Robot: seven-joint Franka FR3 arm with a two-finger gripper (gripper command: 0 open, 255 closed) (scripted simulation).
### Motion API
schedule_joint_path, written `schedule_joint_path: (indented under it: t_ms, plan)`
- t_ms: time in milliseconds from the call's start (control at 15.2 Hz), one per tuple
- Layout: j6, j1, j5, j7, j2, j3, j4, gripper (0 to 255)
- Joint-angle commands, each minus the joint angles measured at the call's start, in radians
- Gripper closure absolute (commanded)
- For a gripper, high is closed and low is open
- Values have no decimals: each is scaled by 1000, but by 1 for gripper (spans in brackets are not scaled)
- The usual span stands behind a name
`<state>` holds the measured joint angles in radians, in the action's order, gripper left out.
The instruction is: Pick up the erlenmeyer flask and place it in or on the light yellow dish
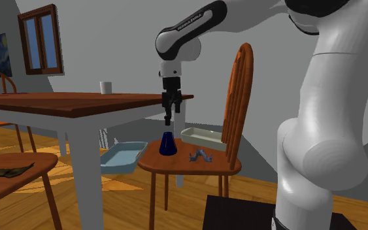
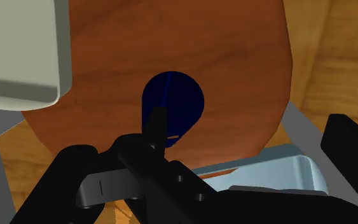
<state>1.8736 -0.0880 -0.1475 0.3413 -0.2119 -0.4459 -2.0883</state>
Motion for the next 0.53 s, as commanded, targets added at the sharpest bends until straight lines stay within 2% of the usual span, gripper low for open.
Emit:
schedule_joint_path:
  t_ms: [0,330,462]
  plan:
    - [19,-4,35,42,75,-29,63,0]
    - [43,-39,153,159,273,-87,237,0]
    - [56,-42,156,161,277,-85,228,0]
